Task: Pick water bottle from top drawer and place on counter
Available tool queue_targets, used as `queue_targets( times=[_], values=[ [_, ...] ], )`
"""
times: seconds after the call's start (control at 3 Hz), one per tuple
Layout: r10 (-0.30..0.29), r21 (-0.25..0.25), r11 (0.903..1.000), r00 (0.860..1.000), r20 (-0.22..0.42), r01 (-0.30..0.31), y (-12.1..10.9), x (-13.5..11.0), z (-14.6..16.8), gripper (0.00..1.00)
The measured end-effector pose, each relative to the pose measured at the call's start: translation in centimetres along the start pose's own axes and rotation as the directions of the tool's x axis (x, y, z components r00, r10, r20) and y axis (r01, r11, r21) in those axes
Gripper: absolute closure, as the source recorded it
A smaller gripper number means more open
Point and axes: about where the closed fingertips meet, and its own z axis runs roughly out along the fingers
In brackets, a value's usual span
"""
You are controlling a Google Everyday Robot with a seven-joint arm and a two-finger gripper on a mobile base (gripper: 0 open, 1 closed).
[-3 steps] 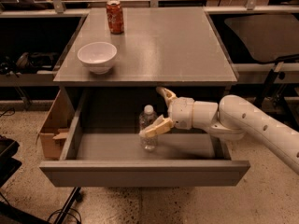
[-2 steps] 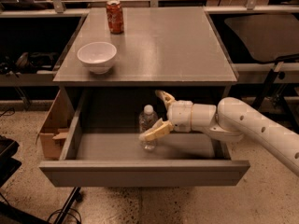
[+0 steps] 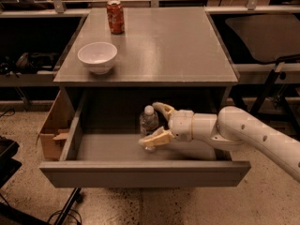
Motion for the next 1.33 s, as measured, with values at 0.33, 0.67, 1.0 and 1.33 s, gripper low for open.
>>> queue_targets(
  times=[0.33, 0.67, 1.0, 1.33],
  values=[
    [0.017, -0.008, 0.9998, 1.000, -0.006, -0.017, 0.6, 0.8, 0.4, 0.41],
    [0.018, -0.008, 0.9998, 1.000, -0.006, -0.018, 0.6, 0.9, 0.4, 0.64],
    [0.070, -0.047, 0.9965, 0.998, 0.006, -0.069, 1.0, 0.2, 1.5, 0.88],
    [0.108, -0.070, 0.9917, 0.994, -0.005, -0.108, 0.4, -3.8, -0.6, 1.00]
  ],
)
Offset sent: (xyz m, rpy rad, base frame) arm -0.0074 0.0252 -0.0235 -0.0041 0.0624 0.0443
